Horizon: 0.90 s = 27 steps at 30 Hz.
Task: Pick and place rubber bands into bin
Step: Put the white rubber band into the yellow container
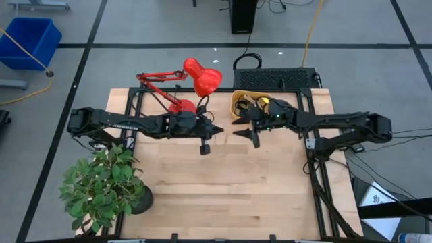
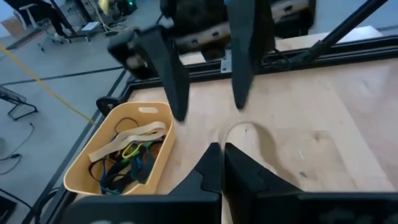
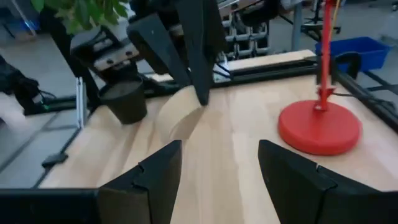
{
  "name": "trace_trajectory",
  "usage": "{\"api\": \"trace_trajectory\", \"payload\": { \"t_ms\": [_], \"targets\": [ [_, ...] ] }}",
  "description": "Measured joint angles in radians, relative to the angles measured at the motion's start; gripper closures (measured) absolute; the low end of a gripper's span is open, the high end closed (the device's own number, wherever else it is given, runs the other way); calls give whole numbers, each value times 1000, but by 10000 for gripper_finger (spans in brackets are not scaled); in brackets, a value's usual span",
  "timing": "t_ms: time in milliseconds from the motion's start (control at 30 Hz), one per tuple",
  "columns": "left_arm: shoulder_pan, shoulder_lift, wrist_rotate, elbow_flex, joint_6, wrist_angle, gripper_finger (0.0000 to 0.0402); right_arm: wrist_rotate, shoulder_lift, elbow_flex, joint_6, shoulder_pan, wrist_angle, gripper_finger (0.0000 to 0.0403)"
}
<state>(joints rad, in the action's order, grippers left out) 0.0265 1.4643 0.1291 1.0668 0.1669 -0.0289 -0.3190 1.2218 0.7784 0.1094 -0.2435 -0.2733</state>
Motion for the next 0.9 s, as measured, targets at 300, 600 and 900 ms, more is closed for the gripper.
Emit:
{"api": "trace_trajectory", "payload": {
  "t_ms": [300, 600, 900],
  "targets": [
    [14, 0, 14, 0, 35, -3, 396, -74, 142, 0, 89, 76, -202, 197],
    [20, 0, 10, 0, 38, -33, 395, 16, 206, 0, 91, 102, -285, 212],
    [18, 0, 3, 0, 32, -28, 394, 53, 206, 0, 89, 102, -322, 257]
  ]
}}
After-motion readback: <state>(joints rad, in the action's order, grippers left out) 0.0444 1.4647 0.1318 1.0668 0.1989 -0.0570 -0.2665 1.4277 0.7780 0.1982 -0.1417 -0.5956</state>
